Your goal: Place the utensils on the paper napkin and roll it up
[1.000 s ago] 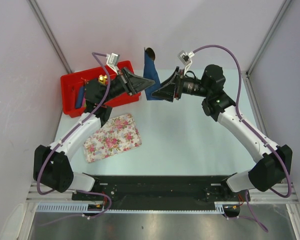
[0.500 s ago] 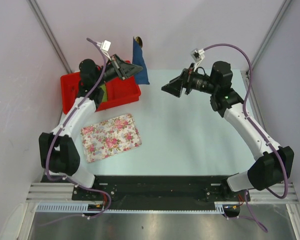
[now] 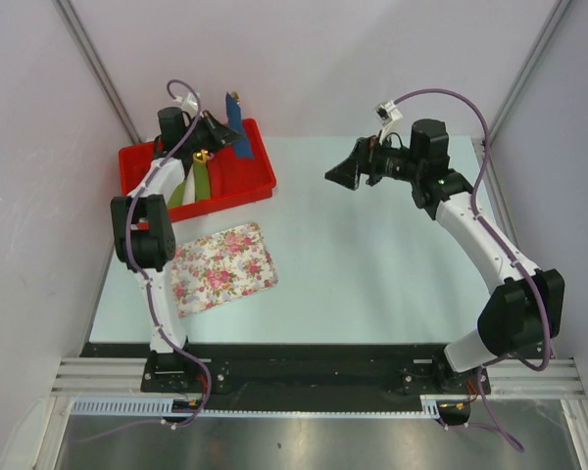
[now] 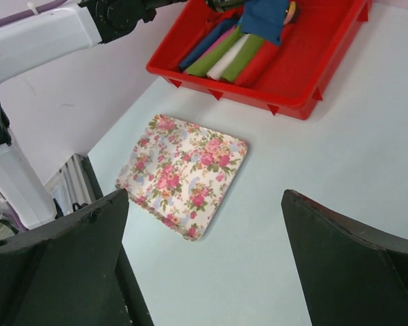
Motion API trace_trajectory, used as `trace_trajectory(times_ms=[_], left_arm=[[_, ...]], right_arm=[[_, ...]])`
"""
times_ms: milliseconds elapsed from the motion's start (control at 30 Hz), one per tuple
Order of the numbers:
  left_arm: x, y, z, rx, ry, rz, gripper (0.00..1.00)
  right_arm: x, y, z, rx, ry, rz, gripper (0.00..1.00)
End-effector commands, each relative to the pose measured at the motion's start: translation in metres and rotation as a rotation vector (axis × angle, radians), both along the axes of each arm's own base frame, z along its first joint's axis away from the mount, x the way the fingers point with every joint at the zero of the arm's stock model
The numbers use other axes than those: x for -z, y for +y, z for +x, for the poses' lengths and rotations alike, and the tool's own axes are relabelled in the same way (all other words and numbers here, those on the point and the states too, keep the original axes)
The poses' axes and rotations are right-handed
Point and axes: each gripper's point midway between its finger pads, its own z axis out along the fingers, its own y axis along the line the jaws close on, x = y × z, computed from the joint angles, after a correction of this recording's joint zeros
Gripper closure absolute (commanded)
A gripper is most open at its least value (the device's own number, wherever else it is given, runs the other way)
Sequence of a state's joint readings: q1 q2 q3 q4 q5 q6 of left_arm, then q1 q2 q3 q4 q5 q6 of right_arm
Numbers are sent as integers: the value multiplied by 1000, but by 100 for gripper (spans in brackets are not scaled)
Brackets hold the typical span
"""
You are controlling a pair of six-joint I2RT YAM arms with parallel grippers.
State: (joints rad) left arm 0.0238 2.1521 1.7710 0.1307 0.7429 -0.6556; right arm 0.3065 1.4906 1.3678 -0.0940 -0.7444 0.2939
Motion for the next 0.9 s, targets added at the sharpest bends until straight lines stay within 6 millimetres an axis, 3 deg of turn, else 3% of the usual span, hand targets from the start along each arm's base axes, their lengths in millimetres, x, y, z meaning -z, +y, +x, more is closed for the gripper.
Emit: trace_trajectory(times_ms=[0, 33, 100, 167, 233, 267, 333, 367, 633, 800, 833, 867], left_arm=[[8, 20, 26, -71, -6, 10, 100], [28, 21, 30, -83, 44, -13, 100], [40, 21, 34, -77, 69, -33, 100], [72, 24, 39, -110, 156, -27, 100], [82, 24, 43, -114, 174, -24, 100], [101, 24, 43, -118, 227, -18, 100], [106, 22, 46, -117, 247, -5, 100], [122, 20, 45, -109, 289, -5, 100], [147, -5, 42, -46, 343, -41, 100], [159, -6, 43, -59, 371, -50, 100], [164, -23, 38, -35, 383, -46, 100], [164, -25, 38, -33, 384, -46, 100]], right_arm=[[-10, -8, 17, 35, -84, -44, 0], [-6, -8, 18, 38, -83, -56, 0], [2, -12, 21, 50, -81, -82, 0], [7, -15, 23, 65, -77, -97, 0], [14, -18, 24, 71, -73, -112, 0], [17, -21, 26, 81, -65, -121, 0], [24, -25, 28, 91, -52, -133, 0], [27, -28, 29, 99, -43, -138, 0], [38, -41, 37, 126, -8, -165, 0], [42, -45, 42, 124, 7, -174, 0], [42, -46, 43, 125, 9, -173, 0], [40, -47, 44, 127, 5, -172, 0]])
